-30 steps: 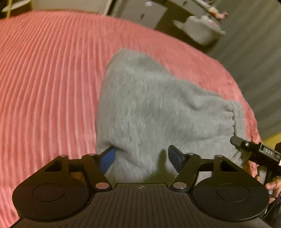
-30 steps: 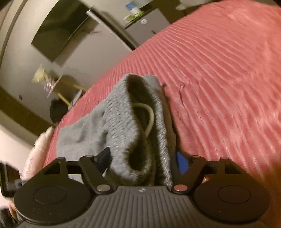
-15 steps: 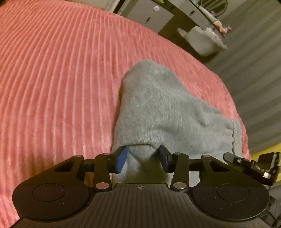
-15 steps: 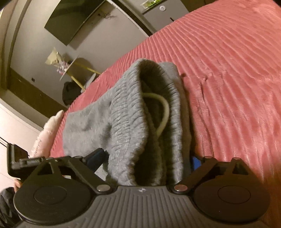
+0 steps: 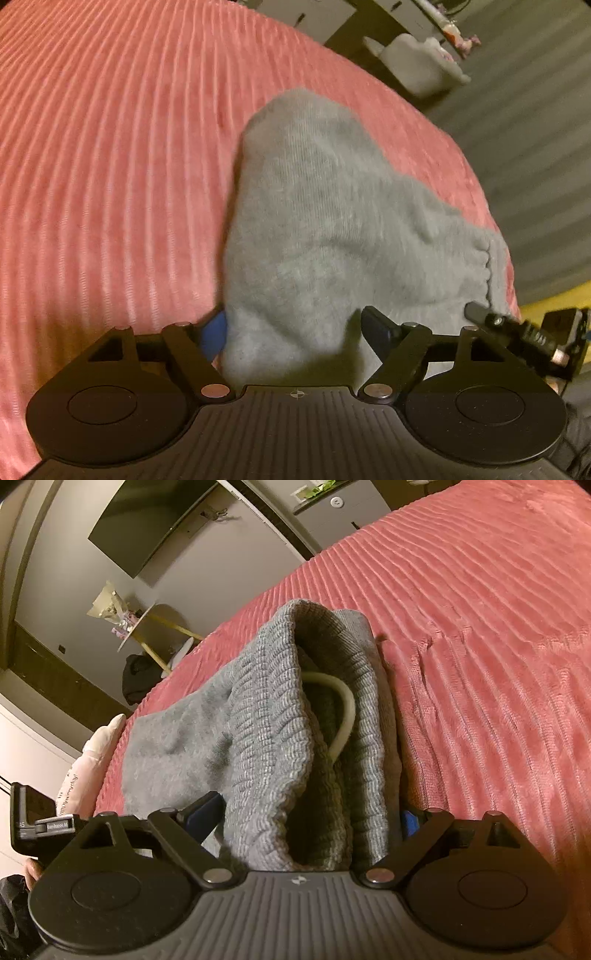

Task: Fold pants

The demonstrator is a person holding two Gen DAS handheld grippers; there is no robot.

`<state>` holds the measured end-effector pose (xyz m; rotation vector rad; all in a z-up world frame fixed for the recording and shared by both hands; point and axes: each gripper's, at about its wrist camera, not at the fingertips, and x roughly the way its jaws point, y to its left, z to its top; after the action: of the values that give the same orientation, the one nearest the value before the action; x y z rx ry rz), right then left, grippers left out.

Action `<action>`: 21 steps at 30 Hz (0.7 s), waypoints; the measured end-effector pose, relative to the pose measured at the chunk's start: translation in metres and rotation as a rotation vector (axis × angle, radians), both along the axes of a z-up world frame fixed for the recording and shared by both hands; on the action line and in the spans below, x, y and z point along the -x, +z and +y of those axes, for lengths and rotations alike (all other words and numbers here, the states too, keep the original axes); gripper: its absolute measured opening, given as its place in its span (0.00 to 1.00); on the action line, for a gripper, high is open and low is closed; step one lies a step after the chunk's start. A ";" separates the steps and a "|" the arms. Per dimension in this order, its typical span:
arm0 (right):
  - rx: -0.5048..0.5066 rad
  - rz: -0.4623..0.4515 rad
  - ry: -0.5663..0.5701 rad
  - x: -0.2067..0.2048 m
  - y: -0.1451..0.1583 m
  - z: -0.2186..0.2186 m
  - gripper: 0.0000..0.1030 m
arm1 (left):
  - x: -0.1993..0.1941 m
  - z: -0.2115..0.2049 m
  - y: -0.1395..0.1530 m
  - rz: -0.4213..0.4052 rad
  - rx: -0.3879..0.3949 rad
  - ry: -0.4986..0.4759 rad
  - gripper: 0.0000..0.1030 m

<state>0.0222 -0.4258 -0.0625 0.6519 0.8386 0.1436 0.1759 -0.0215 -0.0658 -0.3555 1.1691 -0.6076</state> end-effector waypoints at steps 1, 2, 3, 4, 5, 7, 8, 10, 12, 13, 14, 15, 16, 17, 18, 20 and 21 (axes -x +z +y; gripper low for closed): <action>0.035 0.006 -0.004 -0.001 0.004 0.006 0.83 | 0.000 -0.001 0.002 0.001 0.023 -0.007 0.77; 0.080 0.003 -0.005 0.000 0.009 0.012 0.76 | 0.000 -0.001 0.004 -0.001 0.047 -0.017 0.73; 0.107 -0.012 0.001 0.002 0.014 0.017 0.69 | 0.000 -0.001 0.005 -0.008 0.056 -0.027 0.69; 0.119 -0.040 0.012 0.005 0.019 0.020 0.67 | 0.001 -0.001 0.004 -0.015 0.048 -0.034 0.63; 0.106 -0.056 0.014 0.008 0.021 0.020 0.66 | 0.001 0.000 0.001 -0.015 0.040 -0.039 0.60; 0.040 -0.063 0.004 0.008 0.019 0.015 0.67 | -0.003 0.001 -0.010 0.025 0.039 -0.030 0.61; 0.010 -0.045 0.002 0.004 0.014 0.013 0.73 | -0.005 -0.001 -0.015 0.042 0.049 -0.019 0.66; -0.027 -0.005 -0.006 -0.006 0.003 0.013 0.83 | -0.009 -0.007 -0.021 0.060 0.059 0.011 0.70; -0.011 0.005 -0.031 -0.011 0.004 0.019 0.84 | -0.007 -0.017 -0.015 0.035 0.031 0.022 0.61; 0.011 0.009 -0.037 -0.011 0.007 0.023 0.83 | -0.004 -0.021 -0.011 0.010 0.002 0.013 0.51; 0.060 0.003 -0.036 -0.010 0.012 0.028 0.71 | 0.000 -0.025 -0.007 -0.012 -0.018 0.005 0.44; 0.113 -0.017 -0.020 -0.007 0.018 0.035 0.62 | 0.004 -0.025 -0.001 -0.032 -0.028 0.002 0.41; 0.157 -0.042 -0.007 -0.003 0.026 0.042 0.61 | 0.008 -0.025 0.005 -0.048 -0.028 0.003 0.38; 0.181 -0.056 -0.004 0.000 0.033 0.048 0.58 | 0.010 -0.025 0.013 -0.069 -0.023 0.004 0.36; 0.201 -0.075 0.000 0.001 0.041 0.053 0.56 | 0.012 -0.026 0.021 -0.092 -0.014 0.008 0.35; 0.205 -0.109 -0.005 -0.001 0.055 0.056 0.54 | 0.013 -0.028 0.039 -0.133 0.017 0.015 0.33; 0.194 -0.128 -0.004 -0.003 0.063 0.057 0.54 | 0.012 -0.028 0.049 -0.149 0.034 0.017 0.33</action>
<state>0.0251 -0.3689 0.0003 0.4571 0.7170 0.0975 0.1634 -0.0496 -0.0168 -0.3429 1.0134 -0.6285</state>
